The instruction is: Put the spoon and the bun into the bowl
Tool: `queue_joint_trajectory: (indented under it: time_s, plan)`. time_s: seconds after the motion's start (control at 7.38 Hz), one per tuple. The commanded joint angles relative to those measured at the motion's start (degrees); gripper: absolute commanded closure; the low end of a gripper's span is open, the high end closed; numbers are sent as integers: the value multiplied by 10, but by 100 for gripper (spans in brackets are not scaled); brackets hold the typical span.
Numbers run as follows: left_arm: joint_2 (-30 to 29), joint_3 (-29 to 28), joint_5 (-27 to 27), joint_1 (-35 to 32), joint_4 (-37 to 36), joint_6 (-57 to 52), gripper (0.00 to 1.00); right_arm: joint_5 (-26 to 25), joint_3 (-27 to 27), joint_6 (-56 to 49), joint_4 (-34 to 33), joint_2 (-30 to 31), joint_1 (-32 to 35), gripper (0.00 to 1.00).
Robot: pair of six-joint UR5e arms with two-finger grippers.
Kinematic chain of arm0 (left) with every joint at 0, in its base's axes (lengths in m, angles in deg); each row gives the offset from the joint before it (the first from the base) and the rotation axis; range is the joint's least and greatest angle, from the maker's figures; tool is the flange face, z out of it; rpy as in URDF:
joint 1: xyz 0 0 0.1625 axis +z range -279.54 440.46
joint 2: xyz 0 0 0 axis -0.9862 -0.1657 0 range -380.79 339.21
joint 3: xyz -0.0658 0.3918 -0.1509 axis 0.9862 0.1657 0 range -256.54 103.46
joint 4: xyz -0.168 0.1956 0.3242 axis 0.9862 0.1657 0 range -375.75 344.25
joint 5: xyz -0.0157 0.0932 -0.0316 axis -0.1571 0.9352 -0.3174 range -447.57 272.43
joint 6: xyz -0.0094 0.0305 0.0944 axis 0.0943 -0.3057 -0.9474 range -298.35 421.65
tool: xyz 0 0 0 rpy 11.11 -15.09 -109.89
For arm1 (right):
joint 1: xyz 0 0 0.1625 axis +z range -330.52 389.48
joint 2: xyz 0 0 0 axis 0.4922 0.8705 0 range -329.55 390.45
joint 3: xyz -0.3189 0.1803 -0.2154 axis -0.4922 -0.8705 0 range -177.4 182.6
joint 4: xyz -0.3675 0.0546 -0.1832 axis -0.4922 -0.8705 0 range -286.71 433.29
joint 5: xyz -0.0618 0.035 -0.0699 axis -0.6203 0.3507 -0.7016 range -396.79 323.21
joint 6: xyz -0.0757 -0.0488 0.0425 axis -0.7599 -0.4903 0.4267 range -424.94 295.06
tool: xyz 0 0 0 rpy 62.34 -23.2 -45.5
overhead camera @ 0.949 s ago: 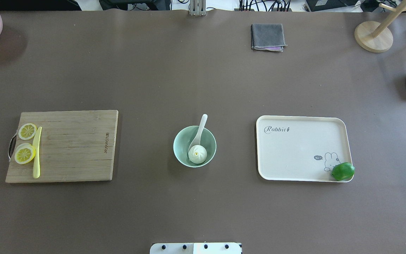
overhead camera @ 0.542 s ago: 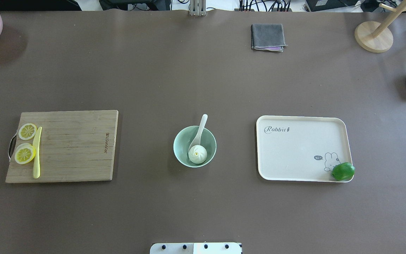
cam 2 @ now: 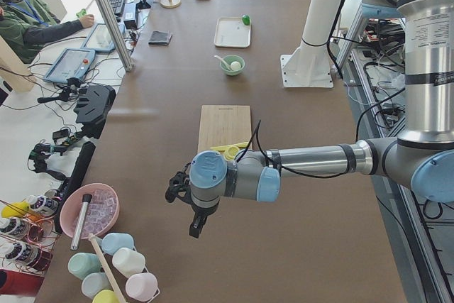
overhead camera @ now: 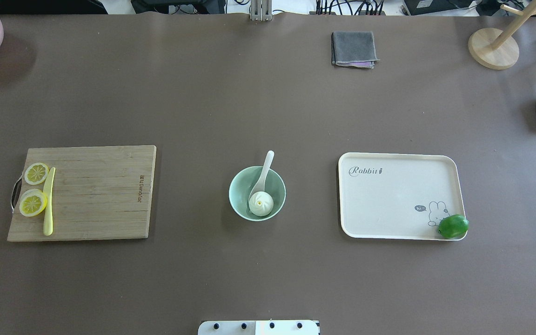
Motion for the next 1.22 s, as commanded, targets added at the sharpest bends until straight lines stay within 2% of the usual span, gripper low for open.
queue_joint_trajectory:
  time_s: [0.0, 0.27, 0.41, 0.54, 0.68, 1.08]
  plan:
    - [19, 11, -10, -1, -21, 9, 2, 0, 33, -2, -93, 2, 1, 0]
    - [3, 23, -11, 2, -80, 12, 2, 4, 30, -2, -91, 3, 0, 0]
    - [3, 33, -17, 2, -90, 50, 2, 4, 29, -3, -91, 3, 0, 0]
    - [3, 44, -19, 3, -90, 118, 2, 5, 29, -3, -91, 3, -1, 0]
    - [2, 55, -20, 13, -90, 138, 2, 5, 29, -3, -90, 3, -1, 0]
    - [20, 90, -21, 14, -83, 129, 2, 6, 30, -4, -90, 3, -1, 0]
